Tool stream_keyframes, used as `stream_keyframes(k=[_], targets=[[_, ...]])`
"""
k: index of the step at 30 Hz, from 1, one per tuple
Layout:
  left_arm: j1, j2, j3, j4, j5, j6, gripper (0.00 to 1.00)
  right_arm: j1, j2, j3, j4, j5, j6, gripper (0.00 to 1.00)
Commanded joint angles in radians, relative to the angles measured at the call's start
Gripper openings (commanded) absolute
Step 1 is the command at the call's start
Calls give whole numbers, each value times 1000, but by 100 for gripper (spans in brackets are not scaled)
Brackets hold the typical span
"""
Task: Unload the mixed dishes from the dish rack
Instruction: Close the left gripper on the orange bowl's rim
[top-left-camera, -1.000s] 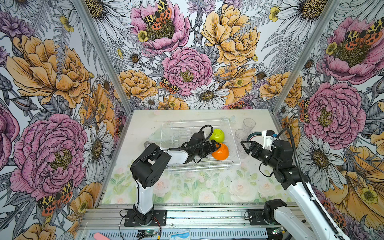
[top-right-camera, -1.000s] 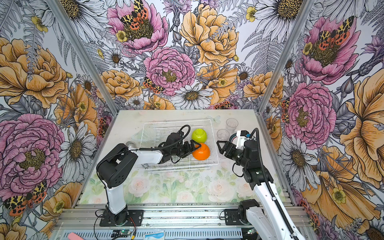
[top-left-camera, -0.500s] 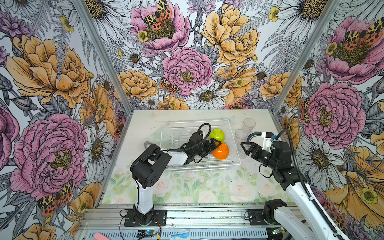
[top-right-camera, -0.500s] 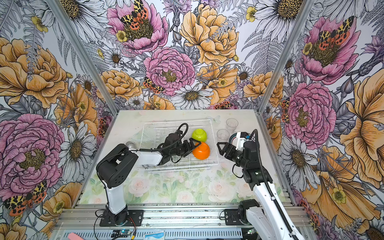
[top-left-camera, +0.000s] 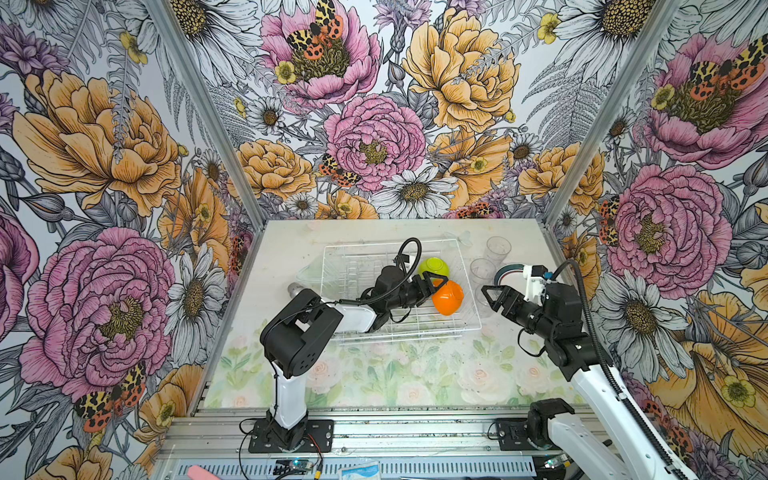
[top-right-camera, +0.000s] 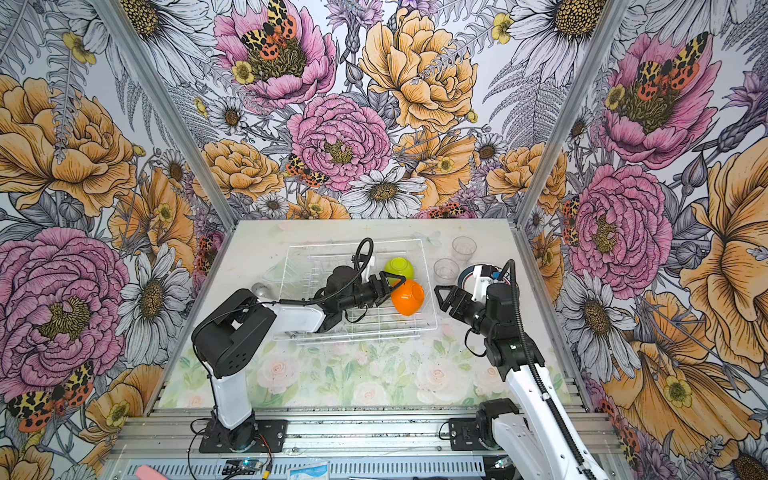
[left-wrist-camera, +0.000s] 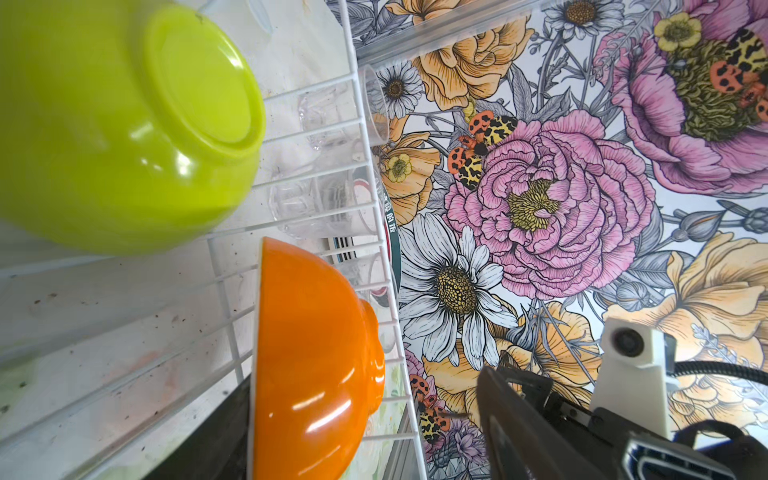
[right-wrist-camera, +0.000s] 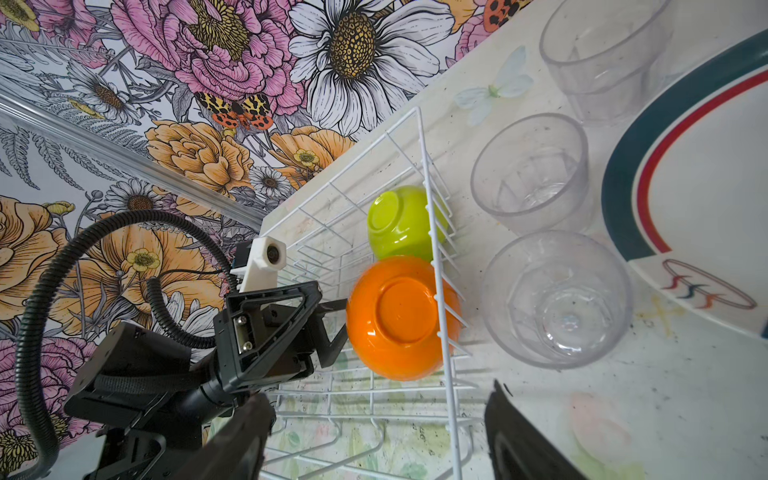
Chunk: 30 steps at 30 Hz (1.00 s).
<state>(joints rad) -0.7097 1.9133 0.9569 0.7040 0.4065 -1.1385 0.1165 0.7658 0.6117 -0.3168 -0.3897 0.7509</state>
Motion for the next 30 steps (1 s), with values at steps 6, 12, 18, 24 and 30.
stream_keyframes(k=[6, 12, 18, 24, 30], targets=[[-8, 40, -3, 54, 32, 11, 59, -6, -5, -7, 8, 21, 14, 81], [-2, 64, 0, 78, 41, -11, 48, -6, 1, -13, 8, 31, 20, 81], [1, 105, 35, 90, 76, -26, 33, -6, 6, -15, 8, 35, 10, 81], [16, 107, 45, 84, 81, -26, 25, -6, 15, -12, 8, 43, -14, 81], [27, 107, 69, 113, 102, -47, 5, -6, 18, -8, 8, 59, -51, 81]])
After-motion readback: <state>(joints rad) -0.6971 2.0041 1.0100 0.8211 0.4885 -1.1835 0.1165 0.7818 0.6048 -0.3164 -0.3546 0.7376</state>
